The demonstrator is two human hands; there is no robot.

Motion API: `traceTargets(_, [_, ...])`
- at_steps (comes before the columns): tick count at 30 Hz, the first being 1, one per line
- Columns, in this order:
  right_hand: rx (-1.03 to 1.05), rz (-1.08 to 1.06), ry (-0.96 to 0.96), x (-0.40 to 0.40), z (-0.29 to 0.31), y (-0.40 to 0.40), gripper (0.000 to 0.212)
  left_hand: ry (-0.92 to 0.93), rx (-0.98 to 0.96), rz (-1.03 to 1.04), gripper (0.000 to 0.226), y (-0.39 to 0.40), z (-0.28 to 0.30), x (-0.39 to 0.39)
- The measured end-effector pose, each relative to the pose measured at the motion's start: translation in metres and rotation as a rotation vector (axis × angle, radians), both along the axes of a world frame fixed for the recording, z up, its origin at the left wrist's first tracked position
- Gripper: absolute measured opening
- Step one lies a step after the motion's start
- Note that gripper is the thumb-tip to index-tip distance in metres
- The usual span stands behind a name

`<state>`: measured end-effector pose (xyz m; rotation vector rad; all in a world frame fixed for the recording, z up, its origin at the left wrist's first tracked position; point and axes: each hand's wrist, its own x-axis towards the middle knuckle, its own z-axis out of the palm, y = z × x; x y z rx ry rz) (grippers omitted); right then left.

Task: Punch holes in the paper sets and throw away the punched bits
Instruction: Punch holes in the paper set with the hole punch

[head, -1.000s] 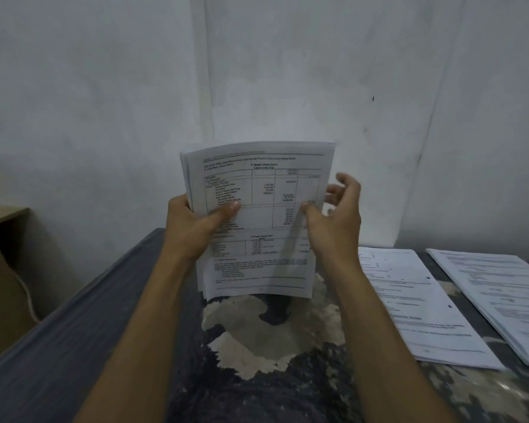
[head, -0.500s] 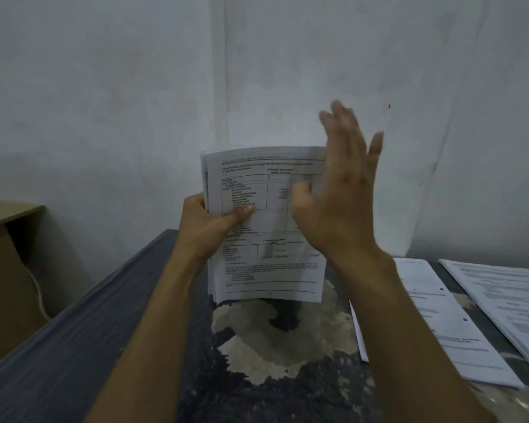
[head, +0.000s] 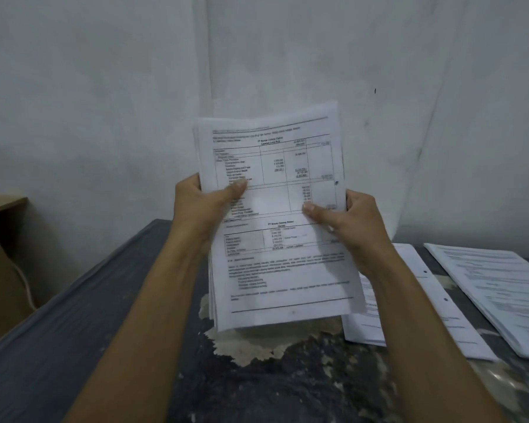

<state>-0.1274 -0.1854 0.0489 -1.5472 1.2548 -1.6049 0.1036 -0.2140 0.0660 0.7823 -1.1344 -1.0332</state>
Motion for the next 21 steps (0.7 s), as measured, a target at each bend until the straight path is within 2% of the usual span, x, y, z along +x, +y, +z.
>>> traceTargets(2, [0.050,-0.007,-0.011,-0.009,-0.001,0.003,0.028,-0.017,0.065,-0.037,0.032,0.001,-0.003,-0.006])
traceTargets(8, [0.280,-0.102,-0.186,-0.066,-0.005,0.021,0.026,-0.266,0.165,-0.121,0.017,0.016,-0.025,-0.057])
traceTargets(13, [0.461,-0.354,-0.223,-0.124,-0.012,0.034,0.011,-0.449,0.169,-0.154,0.010,0.014,-0.040,-0.125])
traceTargets(18, [0.514,-0.422,-0.058,-0.171,-0.026,0.048,0.013,-0.540,0.241,-0.209,0.018,0.010,-0.069,-0.182])
traceTargets(21, [0.514,-0.489,0.044,-0.182,-0.039,0.042,0.024,-0.713,0.200,-0.167,0.016,0.004,-0.083,-0.200])
